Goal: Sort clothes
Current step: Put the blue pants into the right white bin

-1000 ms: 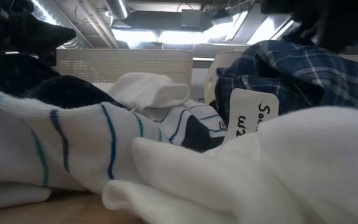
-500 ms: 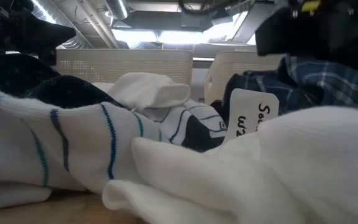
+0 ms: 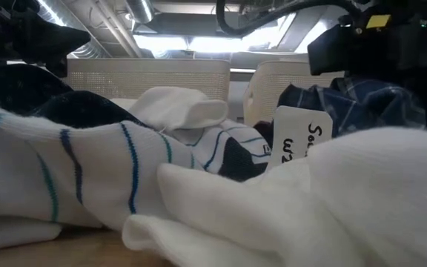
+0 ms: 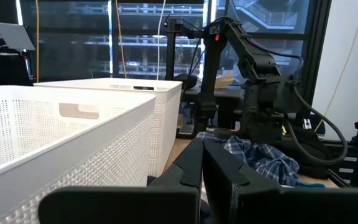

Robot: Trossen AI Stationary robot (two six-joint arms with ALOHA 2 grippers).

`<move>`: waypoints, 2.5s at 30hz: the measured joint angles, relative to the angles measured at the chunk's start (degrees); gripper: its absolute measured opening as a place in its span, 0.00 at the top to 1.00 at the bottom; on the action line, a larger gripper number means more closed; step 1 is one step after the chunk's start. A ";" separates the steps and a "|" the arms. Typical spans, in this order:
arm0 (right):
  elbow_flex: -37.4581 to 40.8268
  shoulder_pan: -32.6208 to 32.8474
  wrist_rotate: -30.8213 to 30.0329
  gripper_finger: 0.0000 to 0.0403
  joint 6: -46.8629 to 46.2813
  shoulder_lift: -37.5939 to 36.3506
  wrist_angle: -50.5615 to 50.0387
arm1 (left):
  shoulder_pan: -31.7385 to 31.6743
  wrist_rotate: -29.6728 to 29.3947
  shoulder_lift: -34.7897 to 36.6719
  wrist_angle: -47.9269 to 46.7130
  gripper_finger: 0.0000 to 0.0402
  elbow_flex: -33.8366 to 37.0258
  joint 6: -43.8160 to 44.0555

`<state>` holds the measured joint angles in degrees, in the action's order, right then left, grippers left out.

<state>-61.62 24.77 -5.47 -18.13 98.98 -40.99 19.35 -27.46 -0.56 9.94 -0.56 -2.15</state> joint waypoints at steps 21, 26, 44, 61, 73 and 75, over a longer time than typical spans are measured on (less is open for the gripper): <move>0.10 -4.31 -8.59 0.90 1.10 -23.54 -0.31 | 0.01 0.00 0.00 0.15 1.00 0.01 -0.31; -1.15 -7.01 -10.48 0.90 3.95 -27.85 -0.11 | 0.00 0.00 0.00 0.16 1.00 0.01 -0.43; -23.28 -17.15 -18.51 0.89 22.00 -29.42 0.55 | 0.00 0.00 0.00 0.15 1.00 0.01 -0.44; -41.99 -32.32 -21.56 0.89 39.80 -29.40 11.67 | 0.01 0.00 0.00 0.15 1.00 0.00 0.11; -46.57 -40.37 -21.96 0.89 58.06 -29.20 35.84 | 0.00 -0.01 0.00 0.16 1.00 0.00 0.20; -46.60 -41.10 -21.50 0.89 63.33 -28.75 40.93 | 0.00 -0.01 0.00 0.16 1.00 0.00 0.20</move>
<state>-108.22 -16.32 -26.97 45.20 70.23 -0.06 19.35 -27.47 -0.56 10.09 -0.56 -1.96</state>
